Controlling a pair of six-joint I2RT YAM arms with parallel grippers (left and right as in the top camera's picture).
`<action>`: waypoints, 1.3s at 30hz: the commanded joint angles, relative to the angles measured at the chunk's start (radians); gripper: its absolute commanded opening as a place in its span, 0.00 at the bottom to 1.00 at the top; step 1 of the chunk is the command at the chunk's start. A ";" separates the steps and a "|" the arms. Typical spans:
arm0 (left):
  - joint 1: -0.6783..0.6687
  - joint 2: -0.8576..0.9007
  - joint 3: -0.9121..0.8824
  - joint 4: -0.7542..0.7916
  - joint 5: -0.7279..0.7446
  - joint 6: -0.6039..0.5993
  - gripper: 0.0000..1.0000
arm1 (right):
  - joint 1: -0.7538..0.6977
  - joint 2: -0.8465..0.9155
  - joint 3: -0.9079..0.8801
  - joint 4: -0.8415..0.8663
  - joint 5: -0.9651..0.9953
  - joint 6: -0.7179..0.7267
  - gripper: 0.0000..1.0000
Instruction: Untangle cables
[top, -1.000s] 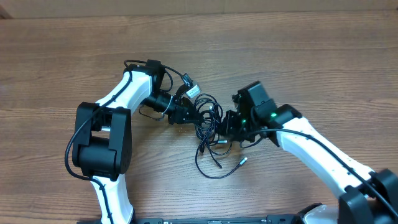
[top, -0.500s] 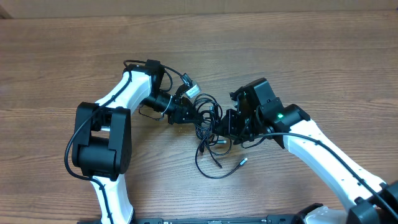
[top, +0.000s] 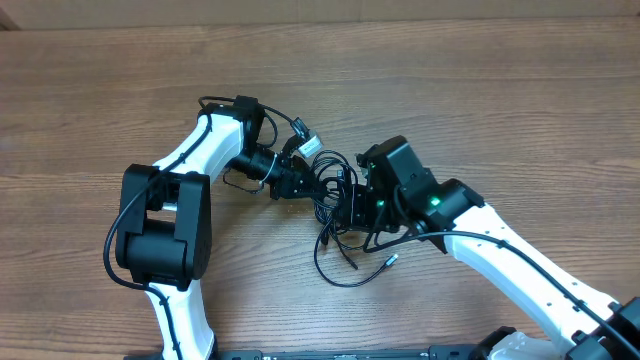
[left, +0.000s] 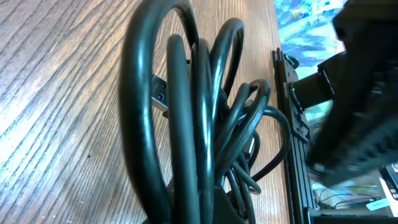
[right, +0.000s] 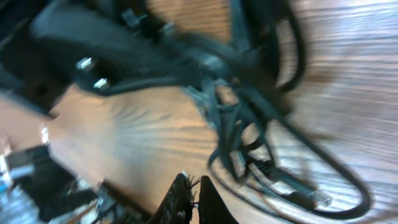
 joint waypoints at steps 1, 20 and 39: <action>-0.007 -0.011 0.019 -0.003 0.051 0.008 0.05 | 0.002 0.061 0.023 0.018 0.099 0.052 0.06; -0.007 -0.011 0.019 -0.007 0.072 0.008 0.06 | -0.001 0.118 0.023 0.065 0.285 0.052 0.12; -0.007 -0.011 0.019 -0.007 0.075 0.008 0.06 | 0.027 0.119 -0.015 0.100 0.329 0.093 0.20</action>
